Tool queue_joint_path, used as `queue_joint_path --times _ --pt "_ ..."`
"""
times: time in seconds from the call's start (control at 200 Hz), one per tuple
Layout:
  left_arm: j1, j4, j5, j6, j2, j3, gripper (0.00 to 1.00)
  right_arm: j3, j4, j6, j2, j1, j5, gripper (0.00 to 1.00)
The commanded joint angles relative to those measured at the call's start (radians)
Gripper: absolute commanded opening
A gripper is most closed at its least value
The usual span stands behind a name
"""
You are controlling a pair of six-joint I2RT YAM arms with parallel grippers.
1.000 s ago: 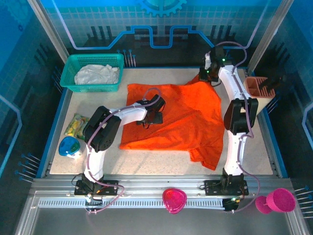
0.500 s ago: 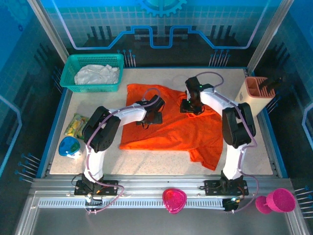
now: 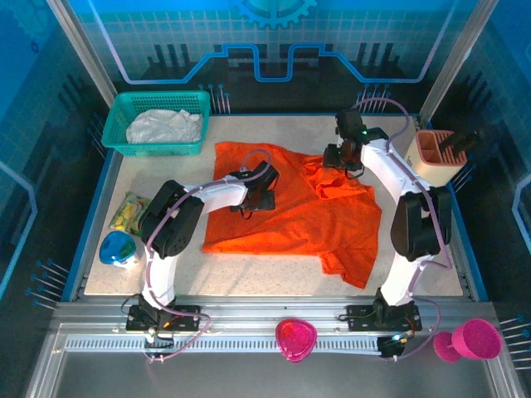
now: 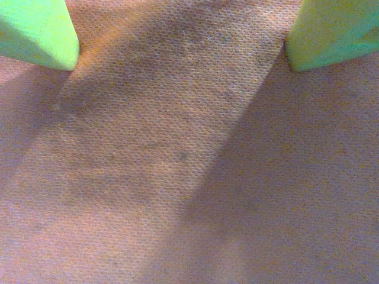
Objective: Fold and stack the t-shirts
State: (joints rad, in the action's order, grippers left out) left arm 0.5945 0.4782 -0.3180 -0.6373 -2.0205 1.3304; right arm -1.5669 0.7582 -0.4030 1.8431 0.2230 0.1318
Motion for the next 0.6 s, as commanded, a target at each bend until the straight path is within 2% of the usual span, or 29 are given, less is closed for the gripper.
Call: queue_joint_path --times 0.0,0.14,0.215,0.275,0.315,0.435,0.595 --pt "-0.017 0.064 0.057 -0.025 -0.057 -0.063 0.93 -0.028 0.036 0.004 0.072 -0.013 0.02 0.52" --pt "-0.016 0.063 0.06 -0.022 -0.061 -0.064 0.93 -0.048 0.038 -0.001 0.13 -0.014 0.025 0.52" --pt "-0.017 0.062 0.063 -0.022 -0.062 -0.063 0.93 -0.047 0.034 -0.004 0.15 -0.014 0.019 0.48" --pt "-0.017 0.06 0.063 -0.023 -0.065 -0.063 0.93 -0.049 0.03 -0.006 0.159 -0.016 0.015 0.41" --pt "-0.017 0.06 0.065 -0.022 -0.068 -0.062 0.92 -0.053 0.027 -0.003 0.165 -0.015 0.011 0.32" --pt "-0.016 0.061 0.068 -0.021 -0.071 -0.06 0.93 -0.114 0.041 0.026 0.173 -0.016 0.015 0.0" --pt "-0.018 0.059 0.066 -0.024 -0.071 -0.068 0.93 -0.197 0.024 0.136 0.124 -0.007 0.021 0.0"
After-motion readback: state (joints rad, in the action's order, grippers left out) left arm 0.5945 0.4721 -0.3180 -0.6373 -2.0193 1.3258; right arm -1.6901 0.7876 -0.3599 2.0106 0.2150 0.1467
